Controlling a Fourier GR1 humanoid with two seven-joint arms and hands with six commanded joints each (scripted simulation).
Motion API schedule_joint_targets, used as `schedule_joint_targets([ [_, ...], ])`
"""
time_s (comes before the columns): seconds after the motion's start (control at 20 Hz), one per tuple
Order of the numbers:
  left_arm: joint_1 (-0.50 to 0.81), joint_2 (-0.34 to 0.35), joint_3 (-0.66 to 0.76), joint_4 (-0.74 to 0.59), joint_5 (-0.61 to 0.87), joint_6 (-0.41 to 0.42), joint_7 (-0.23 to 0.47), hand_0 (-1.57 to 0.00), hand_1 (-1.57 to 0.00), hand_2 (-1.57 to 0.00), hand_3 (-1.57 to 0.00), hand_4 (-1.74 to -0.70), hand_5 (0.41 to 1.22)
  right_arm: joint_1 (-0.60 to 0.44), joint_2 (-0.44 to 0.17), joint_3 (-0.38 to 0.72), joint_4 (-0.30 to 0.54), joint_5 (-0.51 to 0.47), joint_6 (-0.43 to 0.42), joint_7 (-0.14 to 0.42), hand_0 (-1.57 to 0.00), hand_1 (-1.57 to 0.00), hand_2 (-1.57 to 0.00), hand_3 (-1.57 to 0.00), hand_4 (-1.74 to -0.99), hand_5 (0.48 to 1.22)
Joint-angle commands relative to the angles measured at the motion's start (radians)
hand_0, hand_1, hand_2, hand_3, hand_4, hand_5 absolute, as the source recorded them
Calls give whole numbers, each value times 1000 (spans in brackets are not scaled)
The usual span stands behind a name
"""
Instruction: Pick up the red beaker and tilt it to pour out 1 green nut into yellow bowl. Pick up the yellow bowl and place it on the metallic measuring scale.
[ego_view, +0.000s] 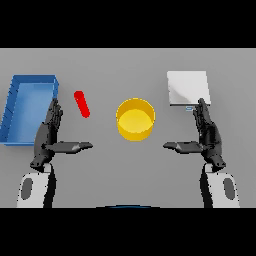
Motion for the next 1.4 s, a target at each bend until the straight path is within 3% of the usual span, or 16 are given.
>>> schedule_joint_targets([
  [0.0,-3,1,2,2,1,1,2,1,1,1,1,-1204,652,0,1,1,0,1,-1,0,1,1,1,1,-1245,681],
  [0.25,-26,9,11,20,6,-2,8,1,1,1,1,-1204,652,7,10,9,-5,8,-7,4,1,1,1,1,-1245,681],
  [0.3,-3,40,-19,-17,-39,-9,4,1,1,1,1,-1204,652,42,-26,57,-48,117,-32,-71,1,1,1,1,-1245,681],
  [0.4,36,68,-53,-67,-82,-18,7,1,1,1,1,-1212,650,90,-60,108,-91,224,-51,-125,1,1,1,1,-1239,679],
  [0.7,50,80,-97,-119,-123,-28,55,1,1,1,1,-1239,668,114,-60,142,-156,265,-51,-78,1,1,1,1,-1250,681],
  [1.0,-96,54,-78,53,-121,-33,63,1,1,1,1,-1370,732,121,-57,128,-151,208,-17,-99,1,1,1,1,-1296,677],
  [1.35,-247,61,-12,301,-127,-17,19,1,1,1,1,-1352,720,125,-54,121,-169,198,-23,-84,1,1,1,1,-1337,687],
])
